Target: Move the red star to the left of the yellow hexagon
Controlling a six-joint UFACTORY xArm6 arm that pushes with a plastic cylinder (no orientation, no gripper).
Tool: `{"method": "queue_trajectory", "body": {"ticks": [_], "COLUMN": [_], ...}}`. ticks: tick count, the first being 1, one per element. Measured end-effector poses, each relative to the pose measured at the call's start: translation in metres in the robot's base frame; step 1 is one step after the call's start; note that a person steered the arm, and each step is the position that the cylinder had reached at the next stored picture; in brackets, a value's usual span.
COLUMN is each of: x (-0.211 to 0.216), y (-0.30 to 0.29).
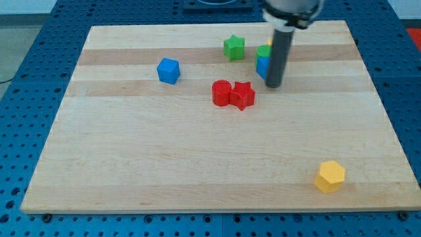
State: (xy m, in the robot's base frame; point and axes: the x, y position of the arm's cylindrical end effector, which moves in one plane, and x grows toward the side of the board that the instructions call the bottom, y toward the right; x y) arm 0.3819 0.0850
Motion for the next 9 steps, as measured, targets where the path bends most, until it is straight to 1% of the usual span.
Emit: {"method": "queue_trajectory", "body": {"ticks": [1,2,3,4,5,7,9], "x": [0.000,0.000,0.013,0.029,0.051,0.081,0.087], "y": [-0.037,-0.062,-0.055,-0.033,-0.026,-0.068,-0.034]}}
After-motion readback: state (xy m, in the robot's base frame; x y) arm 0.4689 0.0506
